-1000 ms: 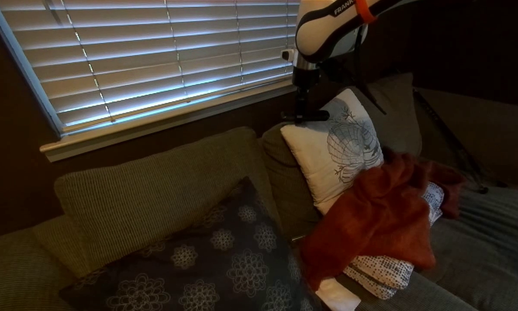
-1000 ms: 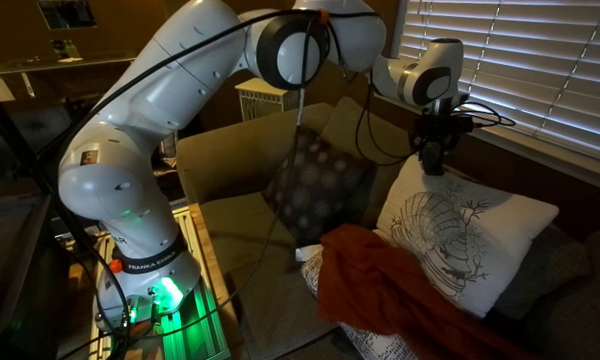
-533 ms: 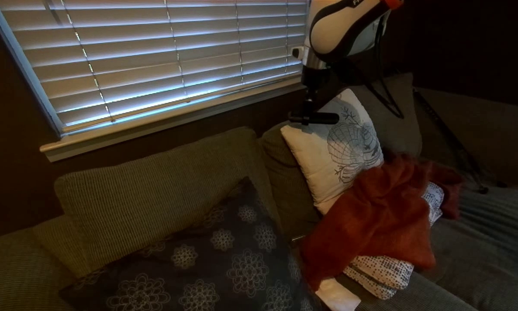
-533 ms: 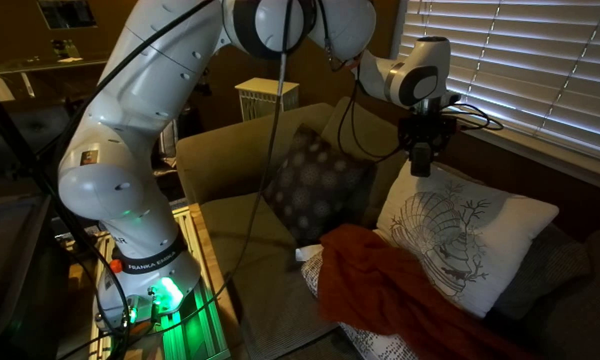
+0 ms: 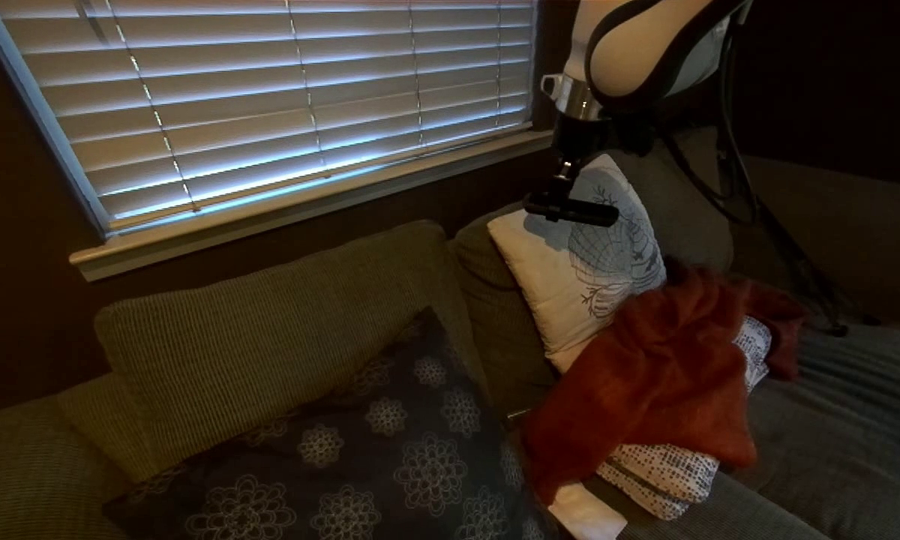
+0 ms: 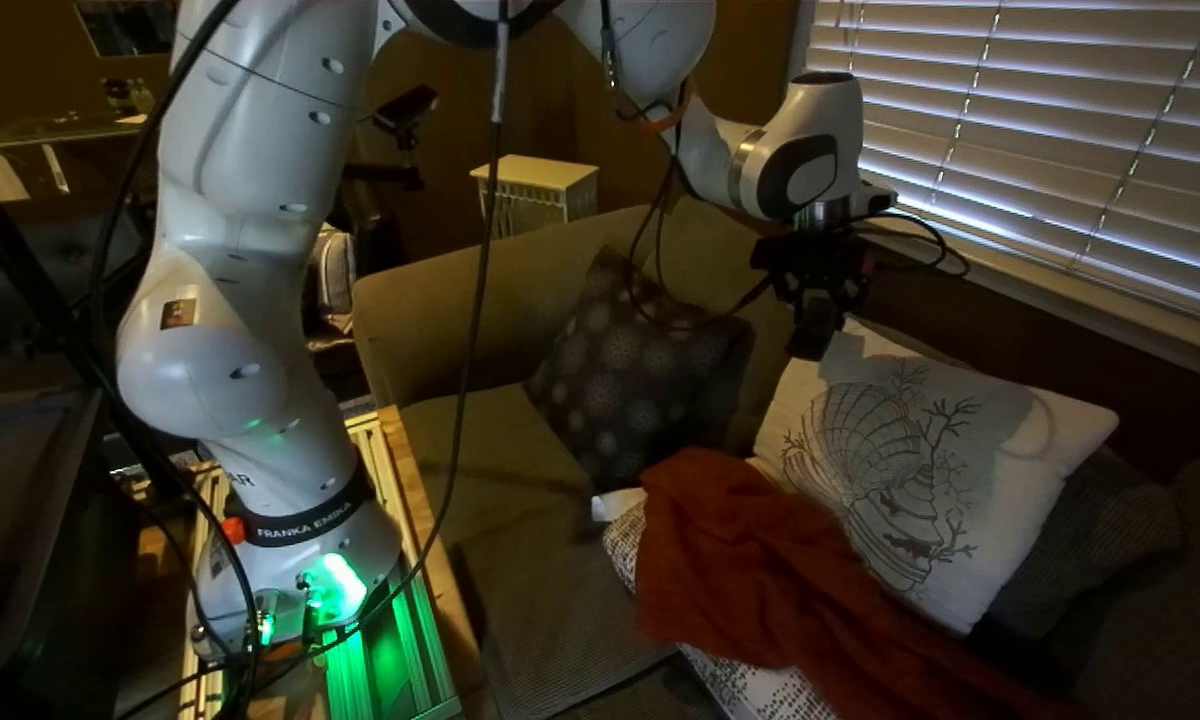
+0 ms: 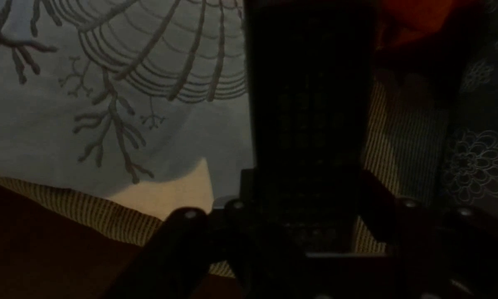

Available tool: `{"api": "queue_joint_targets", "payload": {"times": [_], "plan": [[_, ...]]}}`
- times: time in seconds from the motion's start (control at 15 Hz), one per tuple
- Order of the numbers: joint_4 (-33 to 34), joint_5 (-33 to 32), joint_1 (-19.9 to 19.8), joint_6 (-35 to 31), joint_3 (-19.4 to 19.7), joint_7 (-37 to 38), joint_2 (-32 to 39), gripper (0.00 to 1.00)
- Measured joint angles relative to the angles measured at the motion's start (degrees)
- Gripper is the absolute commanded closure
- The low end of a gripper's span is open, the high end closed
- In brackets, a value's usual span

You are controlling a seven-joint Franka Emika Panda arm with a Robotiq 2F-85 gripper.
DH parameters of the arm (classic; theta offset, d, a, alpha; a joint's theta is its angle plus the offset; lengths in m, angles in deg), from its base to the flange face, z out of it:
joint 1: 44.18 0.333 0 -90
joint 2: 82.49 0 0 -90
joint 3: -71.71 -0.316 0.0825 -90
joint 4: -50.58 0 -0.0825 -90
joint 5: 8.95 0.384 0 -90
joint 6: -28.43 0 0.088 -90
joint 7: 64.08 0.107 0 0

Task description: Remove the remote from the white pillow, put it on the brown fleece and then cover the remote with the brown fleece

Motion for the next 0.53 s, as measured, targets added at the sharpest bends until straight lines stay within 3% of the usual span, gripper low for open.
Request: {"api": "queue_joint_targets", "payload": {"times": [0.53], "plan": [[-10.5,0.4,-1.1,-3.0,0.8,10.1,-5.3,0.64]]}}
